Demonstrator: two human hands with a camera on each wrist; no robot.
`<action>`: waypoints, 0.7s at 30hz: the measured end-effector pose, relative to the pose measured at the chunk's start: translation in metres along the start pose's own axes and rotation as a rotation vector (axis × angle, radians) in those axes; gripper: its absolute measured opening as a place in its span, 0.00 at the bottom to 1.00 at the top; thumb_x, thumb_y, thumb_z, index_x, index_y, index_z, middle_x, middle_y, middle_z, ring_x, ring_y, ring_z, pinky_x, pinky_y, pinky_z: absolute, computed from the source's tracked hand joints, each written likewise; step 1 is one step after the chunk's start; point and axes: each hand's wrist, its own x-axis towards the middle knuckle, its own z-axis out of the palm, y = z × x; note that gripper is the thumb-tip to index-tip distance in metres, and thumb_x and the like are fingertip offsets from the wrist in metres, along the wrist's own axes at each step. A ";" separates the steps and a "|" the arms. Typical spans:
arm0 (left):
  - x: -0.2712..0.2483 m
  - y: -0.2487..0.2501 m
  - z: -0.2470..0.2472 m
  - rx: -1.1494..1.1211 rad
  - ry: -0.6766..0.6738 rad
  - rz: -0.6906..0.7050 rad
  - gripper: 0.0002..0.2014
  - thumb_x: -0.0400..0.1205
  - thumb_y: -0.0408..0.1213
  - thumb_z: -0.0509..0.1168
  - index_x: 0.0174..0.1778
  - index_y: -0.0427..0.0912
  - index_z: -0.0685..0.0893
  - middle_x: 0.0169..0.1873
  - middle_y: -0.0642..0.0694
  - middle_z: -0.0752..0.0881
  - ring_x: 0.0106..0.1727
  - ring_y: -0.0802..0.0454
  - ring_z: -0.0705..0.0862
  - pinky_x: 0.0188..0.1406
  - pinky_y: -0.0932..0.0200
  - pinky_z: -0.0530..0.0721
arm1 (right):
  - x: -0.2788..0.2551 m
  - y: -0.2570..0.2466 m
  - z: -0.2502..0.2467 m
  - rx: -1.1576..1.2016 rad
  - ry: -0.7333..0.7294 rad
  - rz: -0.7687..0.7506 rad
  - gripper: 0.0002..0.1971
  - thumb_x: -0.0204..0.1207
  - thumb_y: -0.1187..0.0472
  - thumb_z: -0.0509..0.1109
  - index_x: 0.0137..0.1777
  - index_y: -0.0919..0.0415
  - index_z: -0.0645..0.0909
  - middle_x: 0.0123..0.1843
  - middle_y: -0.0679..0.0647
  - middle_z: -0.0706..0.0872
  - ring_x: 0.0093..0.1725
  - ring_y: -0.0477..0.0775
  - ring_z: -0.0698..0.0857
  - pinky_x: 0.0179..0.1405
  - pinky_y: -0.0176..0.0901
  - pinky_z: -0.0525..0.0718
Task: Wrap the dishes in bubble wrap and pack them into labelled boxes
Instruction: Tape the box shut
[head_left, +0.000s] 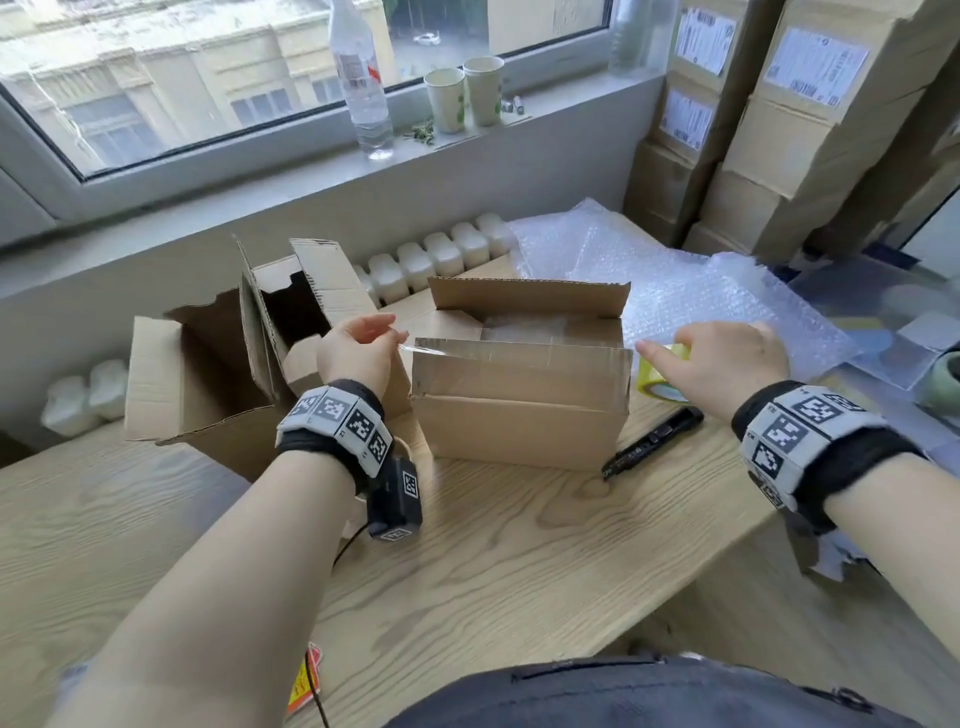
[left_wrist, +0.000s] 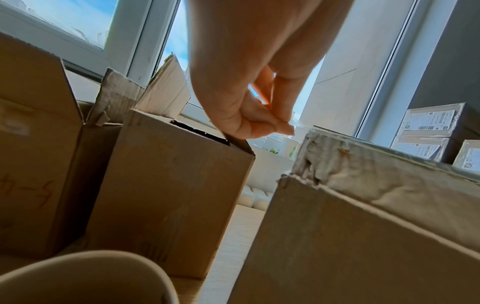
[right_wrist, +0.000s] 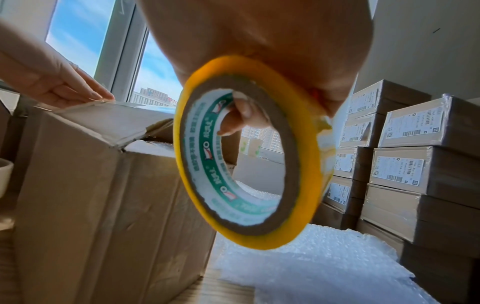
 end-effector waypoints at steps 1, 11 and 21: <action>0.001 -0.001 0.000 0.002 0.001 0.003 0.08 0.75 0.31 0.74 0.42 0.49 0.86 0.43 0.47 0.88 0.51 0.51 0.87 0.63 0.53 0.83 | 0.002 -0.001 0.000 -0.012 0.021 0.005 0.28 0.78 0.33 0.51 0.35 0.55 0.78 0.33 0.51 0.79 0.41 0.56 0.76 0.57 0.50 0.67; 0.002 -0.004 -0.001 -0.021 -0.007 0.012 0.08 0.75 0.35 0.74 0.41 0.54 0.85 0.46 0.48 0.89 0.53 0.52 0.86 0.60 0.55 0.83 | 0.017 -0.004 0.003 -0.065 0.058 0.033 0.30 0.76 0.30 0.52 0.37 0.56 0.79 0.31 0.49 0.76 0.39 0.55 0.76 0.56 0.50 0.67; -0.004 -0.004 0.002 0.025 -0.096 0.070 0.21 0.67 0.30 0.80 0.52 0.43 0.81 0.46 0.45 0.87 0.49 0.57 0.88 0.51 0.63 0.85 | 0.020 -0.004 0.007 -0.048 0.063 0.037 0.32 0.66 0.22 0.56 0.30 0.54 0.74 0.29 0.50 0.78 0.38 0.56 0.77 0.55 0.51 0.67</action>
